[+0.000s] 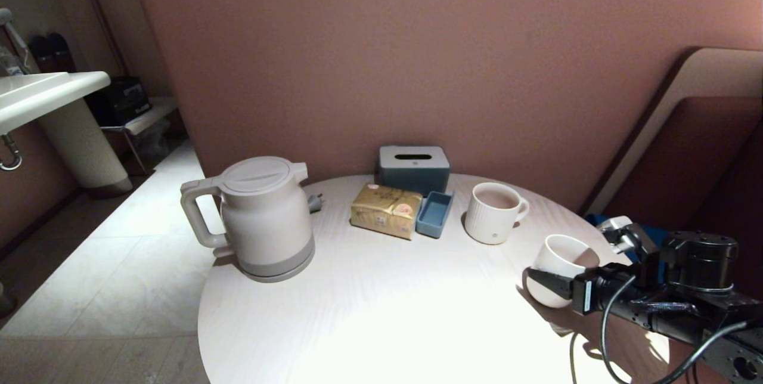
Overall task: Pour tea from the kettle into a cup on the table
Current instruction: Pick up the cup, then pour water into another cup
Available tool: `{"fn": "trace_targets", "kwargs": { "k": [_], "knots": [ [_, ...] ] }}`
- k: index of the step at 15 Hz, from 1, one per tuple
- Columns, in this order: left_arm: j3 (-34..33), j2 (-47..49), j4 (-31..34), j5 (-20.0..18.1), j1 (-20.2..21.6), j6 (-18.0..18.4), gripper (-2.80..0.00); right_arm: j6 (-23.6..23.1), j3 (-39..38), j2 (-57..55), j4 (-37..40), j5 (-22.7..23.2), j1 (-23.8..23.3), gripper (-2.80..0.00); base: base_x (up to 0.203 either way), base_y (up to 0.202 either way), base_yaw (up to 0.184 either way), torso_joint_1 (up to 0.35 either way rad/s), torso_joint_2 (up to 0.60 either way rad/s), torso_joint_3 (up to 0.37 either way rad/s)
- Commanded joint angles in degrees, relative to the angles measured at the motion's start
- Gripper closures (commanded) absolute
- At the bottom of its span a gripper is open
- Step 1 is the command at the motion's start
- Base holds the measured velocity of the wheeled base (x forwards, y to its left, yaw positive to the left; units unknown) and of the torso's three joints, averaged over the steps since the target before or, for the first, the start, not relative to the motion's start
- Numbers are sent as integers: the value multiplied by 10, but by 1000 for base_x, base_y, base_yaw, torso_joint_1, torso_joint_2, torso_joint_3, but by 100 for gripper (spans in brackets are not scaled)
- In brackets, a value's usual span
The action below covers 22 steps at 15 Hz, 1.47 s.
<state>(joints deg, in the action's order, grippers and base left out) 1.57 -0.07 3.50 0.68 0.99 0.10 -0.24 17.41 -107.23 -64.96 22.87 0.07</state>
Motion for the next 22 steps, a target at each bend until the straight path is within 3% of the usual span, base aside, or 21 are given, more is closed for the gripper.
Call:
{"fn": "trace_targets", "kwargs": {
  "k": [1,8,10,15,19,22],
  "knots": [
    [0,1,0,0,1,0,0,0,0,14,-4,2,0,0,0,0,0,0,0,0],
    [0,1,0,0,0,0,0,-2,8,62,3,-46,-1,0,0,0,0,0,0,0],
    [0,1,0,0,1,0,0,-16,29,62,19,-85,-3,0,0,0,0,0,0,0],
    [0,1,0,0,1,0,0,-52,139,63,121,-148,-8,0,0,0,0,0,0,0],
    [0,1,0,0,0,0,0,-65,228,61,190,-161,-7,0,0,0,0,0,0,0],
    [0,1,0,0,1,0,0,-103,294,36,224,-187,-2,0,0,0,0,0,0,0]
  ]
}}
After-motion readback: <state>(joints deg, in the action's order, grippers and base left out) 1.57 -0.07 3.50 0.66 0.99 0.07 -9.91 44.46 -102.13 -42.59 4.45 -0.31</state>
